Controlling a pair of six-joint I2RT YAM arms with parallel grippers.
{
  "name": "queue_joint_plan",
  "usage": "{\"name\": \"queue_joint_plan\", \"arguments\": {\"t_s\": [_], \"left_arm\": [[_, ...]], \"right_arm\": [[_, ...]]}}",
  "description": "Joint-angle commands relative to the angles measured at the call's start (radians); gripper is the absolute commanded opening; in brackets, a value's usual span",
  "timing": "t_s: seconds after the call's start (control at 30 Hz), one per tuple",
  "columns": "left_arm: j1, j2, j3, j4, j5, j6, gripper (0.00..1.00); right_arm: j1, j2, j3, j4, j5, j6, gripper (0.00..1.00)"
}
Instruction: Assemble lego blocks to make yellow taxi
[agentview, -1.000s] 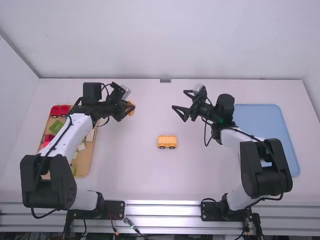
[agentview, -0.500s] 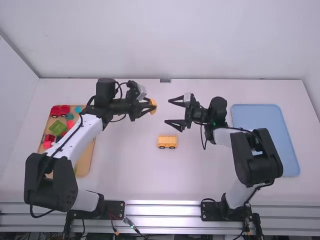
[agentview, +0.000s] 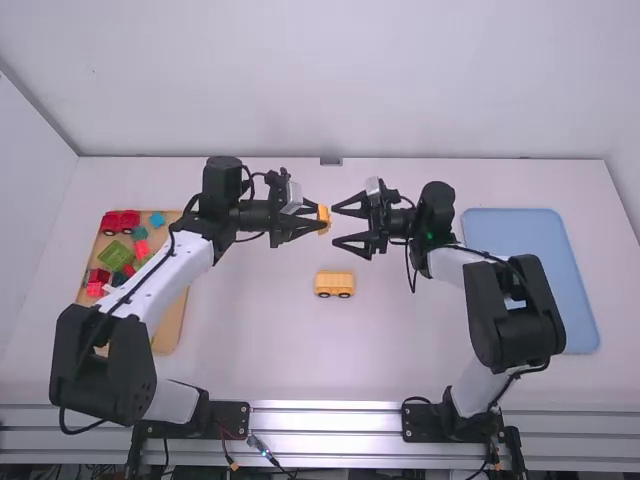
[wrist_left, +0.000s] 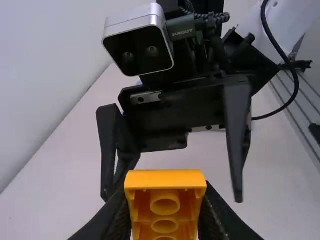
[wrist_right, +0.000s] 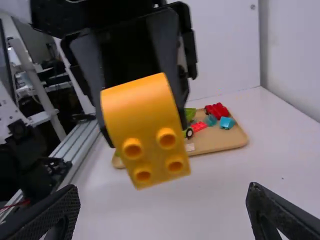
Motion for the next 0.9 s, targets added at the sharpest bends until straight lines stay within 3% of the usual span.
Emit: {"name": "queue_joint_plan", "arguments": {"t_s": [0.0, 0.27, 0.5, 0.87], "left_arm": [[-0.003, -0.018, -0.028, 0.042, 0.018, -0.065, 0.1], [-0.004, -0.018, -0.09, 0.225, 0.022, -0.249, 0.16], [0.001, -0.019, -0.111, 0.25, 0.081, -0.266, 0.17], [-0.003, -0.018, -0.111, 0.237, 0.126, -0.266, 0.19]], "right_arm": [[0.006, 0.01, 0.027, 0.005, -0.053, 0.017, 0.87], [0.045, 0.01, 0.027, 0.006, -0.019, -0.042, 0.86], [0.043, 0.01, 0.027, 0.007, -0.011, -0.061, 0.84], [0.056, 0.01, 0.041, 0.003, -0.019, -0.061, 0.64]]}}
